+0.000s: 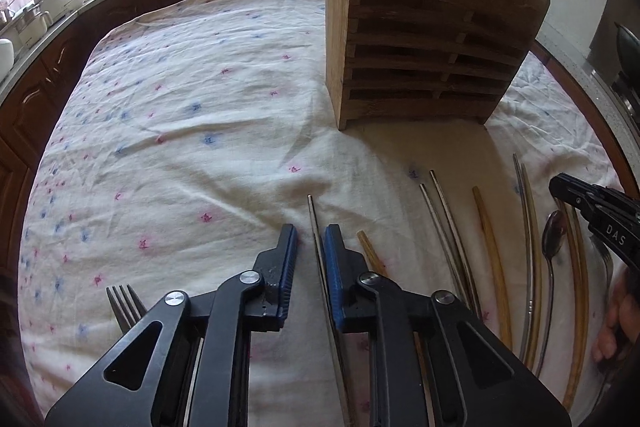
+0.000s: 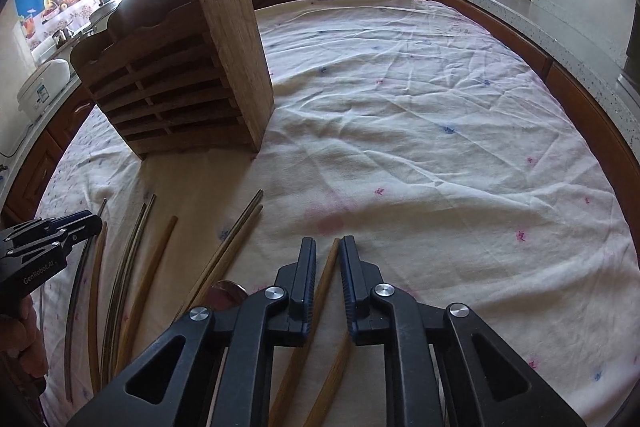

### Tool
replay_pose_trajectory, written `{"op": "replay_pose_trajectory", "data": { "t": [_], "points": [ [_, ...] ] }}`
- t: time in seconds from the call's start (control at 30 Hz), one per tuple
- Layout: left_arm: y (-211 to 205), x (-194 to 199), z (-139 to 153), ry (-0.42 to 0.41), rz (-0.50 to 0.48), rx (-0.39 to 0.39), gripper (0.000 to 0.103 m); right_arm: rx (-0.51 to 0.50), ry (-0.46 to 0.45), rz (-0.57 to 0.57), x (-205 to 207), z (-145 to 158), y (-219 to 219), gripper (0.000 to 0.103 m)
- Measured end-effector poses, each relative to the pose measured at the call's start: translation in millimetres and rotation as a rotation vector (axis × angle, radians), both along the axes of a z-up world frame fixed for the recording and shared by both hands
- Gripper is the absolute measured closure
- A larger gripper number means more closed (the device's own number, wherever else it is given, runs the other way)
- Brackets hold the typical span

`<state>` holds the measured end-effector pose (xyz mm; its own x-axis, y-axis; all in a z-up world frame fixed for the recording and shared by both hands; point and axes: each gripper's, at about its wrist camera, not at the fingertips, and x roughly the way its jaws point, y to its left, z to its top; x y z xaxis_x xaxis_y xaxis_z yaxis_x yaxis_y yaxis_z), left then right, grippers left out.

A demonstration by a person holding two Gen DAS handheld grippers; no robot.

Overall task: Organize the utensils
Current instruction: 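Grasp a silver metal chopstick with left gripper while right grasps a wooden chopstick, then lift both held chopsticks upright and lower them into the wooden holder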

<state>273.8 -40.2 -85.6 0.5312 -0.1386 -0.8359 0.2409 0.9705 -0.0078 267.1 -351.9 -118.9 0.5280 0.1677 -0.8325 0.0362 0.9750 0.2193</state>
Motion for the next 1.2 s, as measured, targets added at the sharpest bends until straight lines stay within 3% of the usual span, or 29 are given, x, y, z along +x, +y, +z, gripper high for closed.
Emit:
{"op": "replay_pose_trajectory", "data": {
  "t": [0.27, 0.73, 1.2],
  "points": [
    [3, -7, 8, -0.008, -0.008, -0.044, 0.099, 0.125, -0.017, 0.024, -7, 8, 1, 0.098],
    [45, -78, 93, -0.168, 0.012, -0.266, 0.099, 0.197, -0.244, 0.068, -43, 106, 9, 0.099],
    [64, -126, 145, -0.305, -0.001, -0.338, 0.099, 0.197, -0.406, 0.094, -75, 174, 10, 0.099]
  ]
}}
